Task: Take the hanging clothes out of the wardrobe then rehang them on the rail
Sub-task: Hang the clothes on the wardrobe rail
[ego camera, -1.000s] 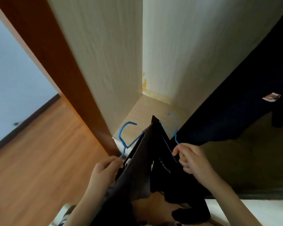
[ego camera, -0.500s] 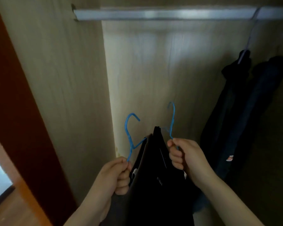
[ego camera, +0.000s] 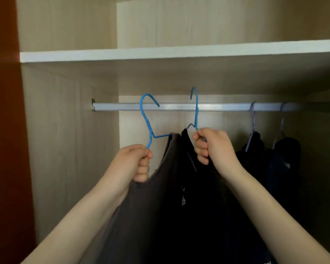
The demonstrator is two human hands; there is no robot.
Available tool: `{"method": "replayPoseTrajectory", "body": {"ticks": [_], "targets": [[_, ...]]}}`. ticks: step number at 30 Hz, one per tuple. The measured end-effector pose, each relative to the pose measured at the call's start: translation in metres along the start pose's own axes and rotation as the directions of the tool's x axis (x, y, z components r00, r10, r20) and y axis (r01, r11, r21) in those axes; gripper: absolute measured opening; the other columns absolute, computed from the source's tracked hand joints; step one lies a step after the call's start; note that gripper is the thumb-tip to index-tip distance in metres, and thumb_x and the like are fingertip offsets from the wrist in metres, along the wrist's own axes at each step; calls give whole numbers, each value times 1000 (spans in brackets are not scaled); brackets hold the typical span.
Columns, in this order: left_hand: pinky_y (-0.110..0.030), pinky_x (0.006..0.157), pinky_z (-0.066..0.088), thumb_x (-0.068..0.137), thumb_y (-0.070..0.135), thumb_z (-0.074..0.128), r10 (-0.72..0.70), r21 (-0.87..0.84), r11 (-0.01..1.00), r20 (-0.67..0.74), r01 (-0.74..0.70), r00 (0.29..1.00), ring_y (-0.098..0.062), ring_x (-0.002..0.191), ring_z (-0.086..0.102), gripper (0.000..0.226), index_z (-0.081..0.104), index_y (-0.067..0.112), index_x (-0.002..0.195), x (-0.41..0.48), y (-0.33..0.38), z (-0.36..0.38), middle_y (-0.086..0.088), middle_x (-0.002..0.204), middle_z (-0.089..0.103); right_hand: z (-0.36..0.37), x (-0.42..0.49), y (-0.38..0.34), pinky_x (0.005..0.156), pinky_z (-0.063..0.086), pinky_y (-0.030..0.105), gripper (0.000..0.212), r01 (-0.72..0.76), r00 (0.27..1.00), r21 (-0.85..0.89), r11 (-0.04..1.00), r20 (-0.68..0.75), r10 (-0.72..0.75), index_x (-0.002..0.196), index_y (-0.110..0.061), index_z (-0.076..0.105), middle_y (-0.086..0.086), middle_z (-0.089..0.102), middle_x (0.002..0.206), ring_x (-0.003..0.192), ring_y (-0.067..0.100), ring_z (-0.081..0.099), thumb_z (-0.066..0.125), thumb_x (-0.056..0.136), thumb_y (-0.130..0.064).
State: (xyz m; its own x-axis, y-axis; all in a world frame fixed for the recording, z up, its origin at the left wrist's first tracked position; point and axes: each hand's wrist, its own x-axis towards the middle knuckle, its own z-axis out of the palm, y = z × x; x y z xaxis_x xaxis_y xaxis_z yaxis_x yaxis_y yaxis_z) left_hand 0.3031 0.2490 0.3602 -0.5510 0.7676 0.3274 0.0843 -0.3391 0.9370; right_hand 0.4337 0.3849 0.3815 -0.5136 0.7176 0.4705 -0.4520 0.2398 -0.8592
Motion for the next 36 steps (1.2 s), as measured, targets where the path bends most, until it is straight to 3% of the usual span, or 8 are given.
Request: {"method": "replayPoseTrajectory", "body": {"ticks": [10, 20, 24, 28, 31, 33, 35, 36], "targets": [[-10, 30, 19, 92, -4, 34, -45, 53, 997, -104, 51, 994, -5, 22, 23, 31, 46, 6, 66, 119, 15, 43, 7, 29, 30, -1, 95, -2, 32, 24, 15, 29, 37, 994, -177, 984, -95, -54, 66, -7, 50, -9, 36, 32, 28, 6, 30, 36, 92, -8], [-10, 29, 22, 94, -4, 35, -99, 114, 987, -139, 115, 985, -6, 19, 25, 34, 48, 5, 65, 164, -12, 55, -4, 51, 32, -23, 130, 24, 33, 29, 19, 30, -23, 990, -281, 959, -139, -17, 72, -4, 52, -3, 41, 45, 31, 7, 34, 36, 96, -13], [-10, 28, 22, 94, -4, 35, -133, 132, 980, -146, 152, 980, -7, 19, 25, 34, 48, 5, 64, 172, -30, 51, -3, 45, 32, -29, 134, 39, 34, 30, 18, 32, -62, 990, -307, 950, -138, 20, 69, -4, 53, 2, 40, 51, 31, 8, 33, 36, 95, -13], [-12, 29, 23, 94, -4, 36, -141, 109, 982, -124, 154, 982, -6, 21, 26, 32, 50, 5, 67, 176, -38, 46, -3, 53, 32, -28, 128, 52, 35, 30, 17, 33, -89, 992, -342, 936, -117, 52, 69, -5, 53, 4, 40, 52, 34, 10, 35, 37, 95, -13], [-17, 37, 34, 93, -1, 40, -100, 202, 973, -85, 115, 991, -9, 26, 36, 30, 54, 3, 67, 179, -37, 38, -7, 54, 40, -25, 126, 52, 35, 31, 18, 32, -100, 992, -330, 939, -103, 70, 69, -4, 53, 5, 38, 52, 37, 12, 34, 36, 95, -13], [-25, 56, 44, 93, 6, 42, 29, 519, 855, -19, -15, 999, -16, 45, 52, 30, 60, 1, 69, 182, -33, 26, -8, 59, 54, -24, 127, 51, 35, 34, 19, 33, -109, 992, -324, 940, -101, 80, 68, -3, 54, 6, 38, 52, 39, 14, 36, 37, 94, -12], [-31, 64, 41, 96, 18, 39, 267, 847, 486, 93, -217, 959, -24, 70, 58, 34, 61, 2, 75, 187, -28, 7, -8, 73, 62, -25, 129, 49, 36, 40, 21, 34, -117, 991, -331, 936, -98, 90, 67, -1, 56, 8, 41, 52, 40, 15, 40, 38, 94, -11], [-31, 64, 40, 96, 22, 39, 408, 914, 284, 159, -290, 899, -26, 77, 58, 32, 59, 4, 78, 191, -24, -3, -8, 79, 61, -26, 130, 48, 37, 43, 22, 34, -117, 991, -353, 928, -97, 88, 67, 0, 57, 8, 43, 51, 39, 16, 43, 40, 94, -11]]}}
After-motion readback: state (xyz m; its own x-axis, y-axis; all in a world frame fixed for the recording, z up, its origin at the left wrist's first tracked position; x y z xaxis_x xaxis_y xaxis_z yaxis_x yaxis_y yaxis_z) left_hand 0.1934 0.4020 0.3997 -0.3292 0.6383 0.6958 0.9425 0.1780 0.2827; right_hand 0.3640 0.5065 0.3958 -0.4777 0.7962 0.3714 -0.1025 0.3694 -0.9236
